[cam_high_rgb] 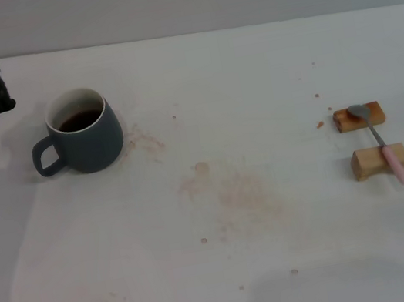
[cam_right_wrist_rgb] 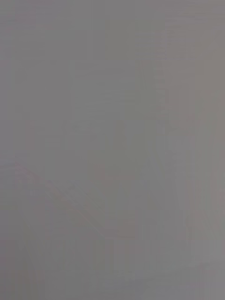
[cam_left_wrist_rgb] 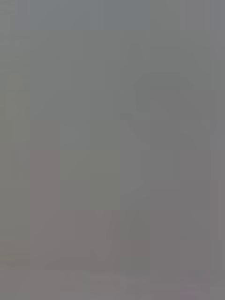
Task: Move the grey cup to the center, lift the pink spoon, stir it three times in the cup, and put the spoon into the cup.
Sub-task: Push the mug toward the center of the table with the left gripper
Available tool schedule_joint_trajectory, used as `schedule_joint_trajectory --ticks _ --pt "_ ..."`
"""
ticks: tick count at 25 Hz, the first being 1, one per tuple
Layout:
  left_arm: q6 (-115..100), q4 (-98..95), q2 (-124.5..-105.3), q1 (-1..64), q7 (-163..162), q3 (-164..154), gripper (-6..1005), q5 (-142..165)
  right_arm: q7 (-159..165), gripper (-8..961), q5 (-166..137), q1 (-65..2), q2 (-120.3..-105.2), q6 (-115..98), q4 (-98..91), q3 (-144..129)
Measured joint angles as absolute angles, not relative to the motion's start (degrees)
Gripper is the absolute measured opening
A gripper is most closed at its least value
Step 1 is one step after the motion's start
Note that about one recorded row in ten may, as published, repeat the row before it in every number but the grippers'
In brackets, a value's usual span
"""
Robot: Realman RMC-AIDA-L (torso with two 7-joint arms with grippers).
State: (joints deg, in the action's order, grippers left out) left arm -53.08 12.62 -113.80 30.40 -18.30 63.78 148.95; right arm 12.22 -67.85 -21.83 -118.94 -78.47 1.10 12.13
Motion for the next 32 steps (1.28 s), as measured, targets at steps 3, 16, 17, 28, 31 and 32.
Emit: schedule_joint_trajectory --ticks 3,16,17,28,31,32 --pt "-49.0 12.64 -112.35 32.17 -21.38 63.72 33 152.17 12.22 608 -67.85 -21.67 -118.92 -78.45 1.06 12.13" --pt "-42.45 12.66 -105.91 34.91 -42.1 58.75 37 165.37 12.22 607 -67.85 -21.76 -118.91 -78.19 1.14 12.13" --pt "-42.44 12.65 -105.05 35.12 -44.36 56.35 38 165.4 12.22 607 -67.85 -21.83 -118.91 -78.11 1.14 12.13" --pt "-41.84 7.66 -104.23 37.27 -50.43 47.42 41 165.49 12.22 608 -67.93 -22.44 -118.99 -77.42 1.14 11.94" --pt "-41.83 6.02 -104.72 37.87 -50.45 46.86 42 165.5 12.22 608 -67.94 -22.49 -119.0 -77.42 1.14 11.87" --pt "-41.8 5.57 -104.85 38.07 -50.48 46.49 43 165.51 12.22 608 -67.94 -22.5 -119.0 -77.4 1.14 11.87"
